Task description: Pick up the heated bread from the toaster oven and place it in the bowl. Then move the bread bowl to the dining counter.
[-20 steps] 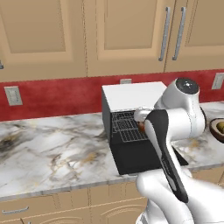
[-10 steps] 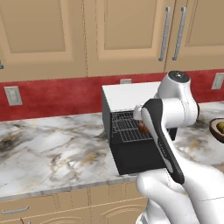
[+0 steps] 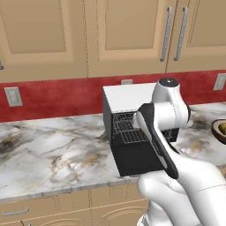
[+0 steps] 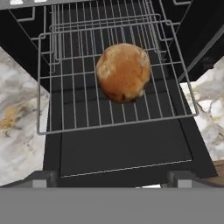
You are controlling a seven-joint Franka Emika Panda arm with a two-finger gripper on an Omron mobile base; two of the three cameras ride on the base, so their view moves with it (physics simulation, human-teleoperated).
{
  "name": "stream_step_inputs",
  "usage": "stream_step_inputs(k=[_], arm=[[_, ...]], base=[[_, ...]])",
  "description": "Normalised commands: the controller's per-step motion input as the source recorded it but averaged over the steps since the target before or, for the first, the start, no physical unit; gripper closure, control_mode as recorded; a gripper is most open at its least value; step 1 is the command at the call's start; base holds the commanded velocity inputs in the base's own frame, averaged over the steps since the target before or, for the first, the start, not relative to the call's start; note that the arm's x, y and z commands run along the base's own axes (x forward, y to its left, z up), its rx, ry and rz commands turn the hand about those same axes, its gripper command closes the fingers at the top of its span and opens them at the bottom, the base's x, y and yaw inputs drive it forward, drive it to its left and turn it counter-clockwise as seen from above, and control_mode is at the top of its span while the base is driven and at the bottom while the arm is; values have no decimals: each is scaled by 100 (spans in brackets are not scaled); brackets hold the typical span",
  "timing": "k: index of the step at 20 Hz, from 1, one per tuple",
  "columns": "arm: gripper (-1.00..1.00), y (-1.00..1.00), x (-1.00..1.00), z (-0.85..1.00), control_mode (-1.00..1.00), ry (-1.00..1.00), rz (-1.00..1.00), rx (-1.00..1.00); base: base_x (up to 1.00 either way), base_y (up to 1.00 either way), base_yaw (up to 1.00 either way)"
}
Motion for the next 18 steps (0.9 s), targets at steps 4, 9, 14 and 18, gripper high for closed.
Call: stream_step_inputs(k=[4,9,14,18], arm=[[-100,-3,54,-28,-100,0,2,-2],[-100,-16,53,-19,-100,0,2,0],[-100,-8,20,-34,-100,0,3,0],[-100,0,28,-47,-100,1,0,0]], base=[[0,0,0],[0,0,0],[0,0,0],[0,0,0]])
